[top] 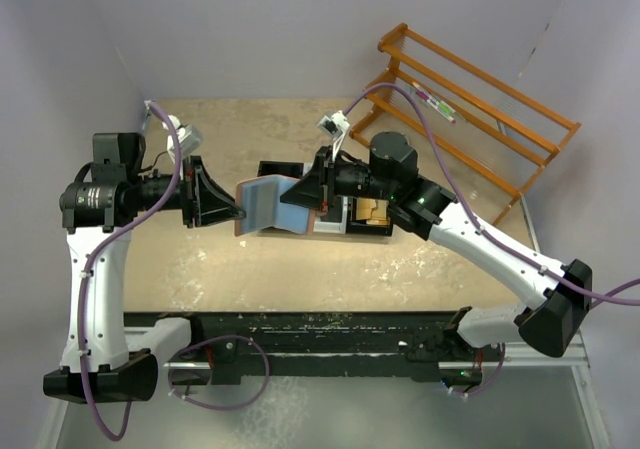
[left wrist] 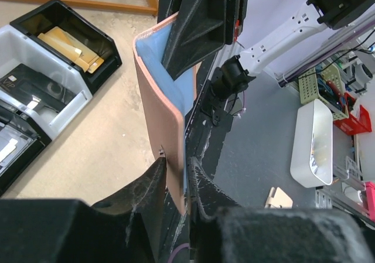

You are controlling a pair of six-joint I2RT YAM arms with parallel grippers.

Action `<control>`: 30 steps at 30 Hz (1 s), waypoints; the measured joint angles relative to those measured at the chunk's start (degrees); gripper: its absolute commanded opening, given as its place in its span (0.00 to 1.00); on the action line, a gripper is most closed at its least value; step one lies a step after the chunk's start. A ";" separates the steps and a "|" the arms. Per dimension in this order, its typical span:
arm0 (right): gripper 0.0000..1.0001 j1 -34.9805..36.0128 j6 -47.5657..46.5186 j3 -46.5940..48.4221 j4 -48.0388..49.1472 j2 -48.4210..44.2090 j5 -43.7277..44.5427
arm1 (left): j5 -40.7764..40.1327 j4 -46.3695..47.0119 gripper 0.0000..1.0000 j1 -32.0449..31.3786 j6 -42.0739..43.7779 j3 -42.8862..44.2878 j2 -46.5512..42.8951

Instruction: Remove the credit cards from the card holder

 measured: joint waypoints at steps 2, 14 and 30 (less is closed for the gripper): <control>0.00 0.00 0.04 0.00 0.02 0.00 0.00 | 0.09 -0.33 0.17 0.00 0.20 0.00 0.11; 0.00 -0.04 1.09 -0.07 1.16 -0.24 -0.46 | -0.61 2.08 0.12 0.00 -2.03 0.00 -0.15; 0.00 0.13 3.19 -0.98 4.24 -0.09 -1.36 | 2.56 6.32 0.18 0.00 -6.86 -1.62 -1.66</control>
